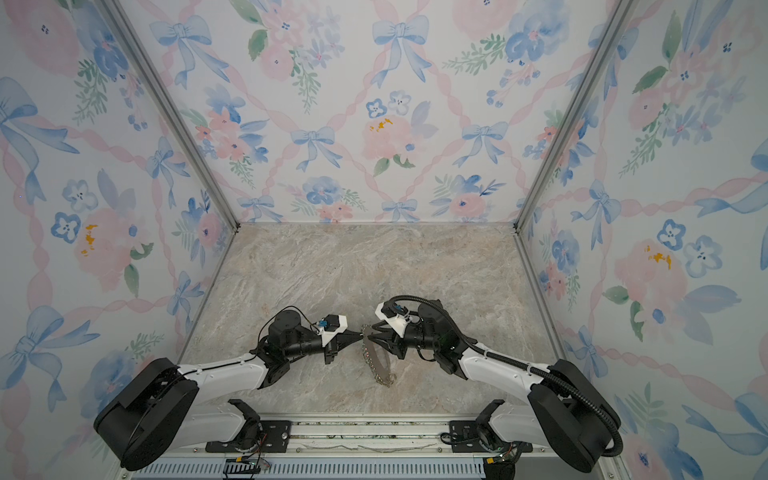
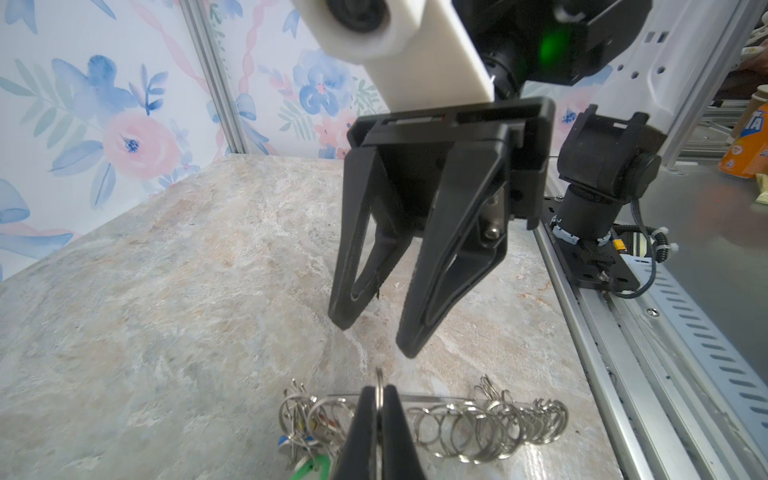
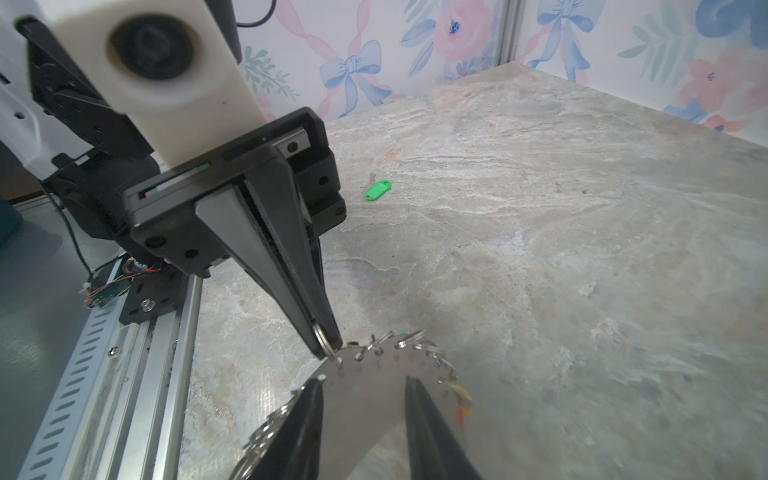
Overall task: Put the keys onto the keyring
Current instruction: 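Lift the keyring with the left gripper while the right gripper grasps a ring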
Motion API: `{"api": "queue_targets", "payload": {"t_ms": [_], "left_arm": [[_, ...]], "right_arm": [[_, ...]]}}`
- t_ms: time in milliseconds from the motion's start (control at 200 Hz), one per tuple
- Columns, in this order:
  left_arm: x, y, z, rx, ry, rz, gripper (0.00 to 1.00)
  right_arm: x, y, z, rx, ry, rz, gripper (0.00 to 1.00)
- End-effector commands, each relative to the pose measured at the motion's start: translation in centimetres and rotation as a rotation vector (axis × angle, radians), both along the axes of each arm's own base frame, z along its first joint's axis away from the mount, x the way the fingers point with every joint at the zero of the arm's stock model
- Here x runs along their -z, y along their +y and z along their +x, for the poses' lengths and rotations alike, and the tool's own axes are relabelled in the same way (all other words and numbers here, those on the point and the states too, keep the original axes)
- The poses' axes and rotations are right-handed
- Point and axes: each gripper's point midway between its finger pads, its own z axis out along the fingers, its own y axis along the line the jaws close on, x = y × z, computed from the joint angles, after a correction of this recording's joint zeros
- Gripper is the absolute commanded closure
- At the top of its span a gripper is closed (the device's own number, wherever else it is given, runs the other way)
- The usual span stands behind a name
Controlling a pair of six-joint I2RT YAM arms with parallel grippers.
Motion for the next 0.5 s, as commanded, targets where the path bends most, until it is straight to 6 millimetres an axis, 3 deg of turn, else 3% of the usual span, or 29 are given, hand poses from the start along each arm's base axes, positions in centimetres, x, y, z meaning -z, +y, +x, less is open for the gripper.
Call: {"api": "queue_targets", "payload": {"t_ms": [0,265,495], "left_arm": [[-1.5,0.0,-0.9,0.061,-0.081,-0.042,1.0],[-1.7,-0.1,-2.0,0.124,-0.089,-0.06,1.0],[-2.1,0.0,-2.3,0.134,-0.1,-0.069,1.0]], "right_arm": [[-1.7,0.7,-1.6,-0.118,-0.084,0.09,0.64],[-0.9,1.5,-2.7,-0.173,-0.12,0.057,0.66],[-0.3,1.5,-2.5,-0.171,-0.119,0.034,0.75]]}}
